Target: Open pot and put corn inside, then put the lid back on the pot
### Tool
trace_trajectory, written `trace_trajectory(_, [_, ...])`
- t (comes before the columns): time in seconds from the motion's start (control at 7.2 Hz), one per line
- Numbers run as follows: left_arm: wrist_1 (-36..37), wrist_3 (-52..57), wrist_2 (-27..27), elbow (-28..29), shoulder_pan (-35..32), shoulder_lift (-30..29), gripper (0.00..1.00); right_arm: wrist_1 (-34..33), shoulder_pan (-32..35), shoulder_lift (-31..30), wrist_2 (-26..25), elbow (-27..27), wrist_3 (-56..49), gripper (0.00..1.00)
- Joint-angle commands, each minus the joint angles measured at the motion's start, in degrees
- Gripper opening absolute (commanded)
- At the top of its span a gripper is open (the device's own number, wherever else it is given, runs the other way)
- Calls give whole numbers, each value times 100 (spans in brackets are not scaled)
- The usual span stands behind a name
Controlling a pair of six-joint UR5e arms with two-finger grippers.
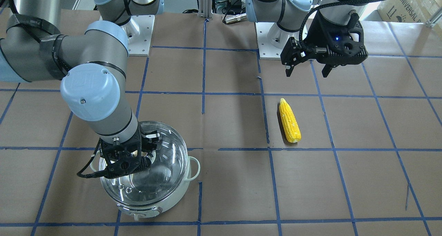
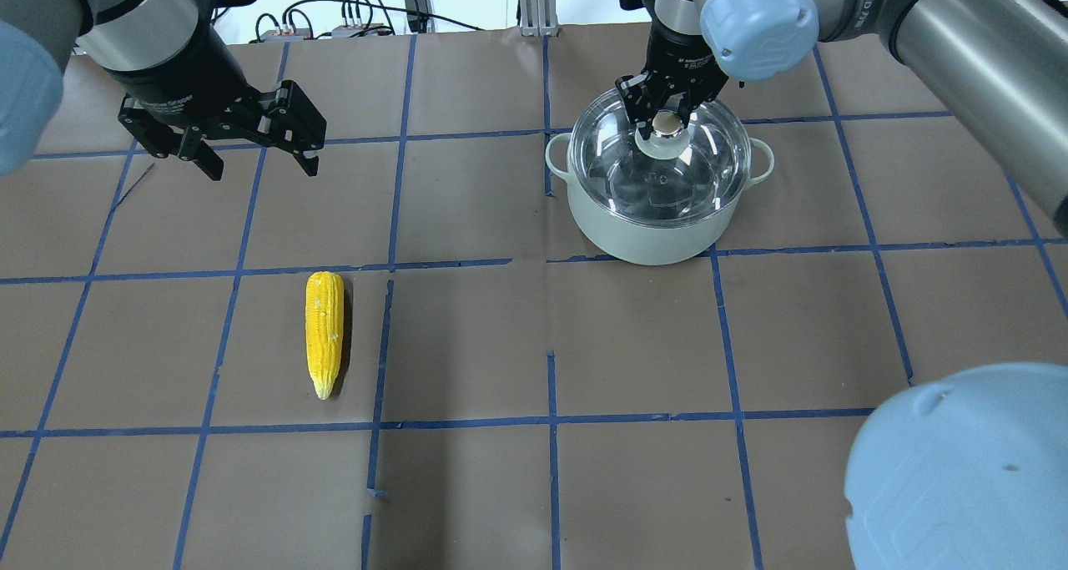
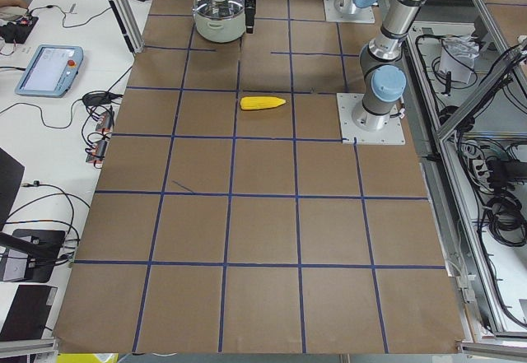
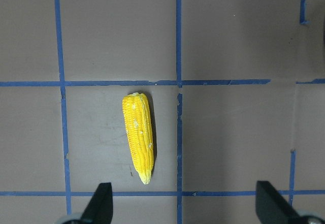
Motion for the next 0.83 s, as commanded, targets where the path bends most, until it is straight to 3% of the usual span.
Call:
trace_trajectory(0.0, [44, 1, 63, -12, 7, -7, 100, 839, -44, -300, -7, -340, -42, 42])
trace_trajectory(0.14, [53, 10, 55, -12, 59, -15, 100, 1235, -87, -633, -7, -385, -85, 42])
trace_trajectory(0.42, [70, 961, -15, -143, 794, -409, 100, 2078, -358, -1458, 11, -289, -235, 37])
trace_trajectory(0.56, [262, 1107, -16, -353, 981, -629, 100, 2405, -587, -1775, 28, -254, -288, 36])
trace_trajectory(0.69, [986, 1030, -16, -686, 974, -909, 100, 2556, -658, -1935, 37, -132, -288, 34])
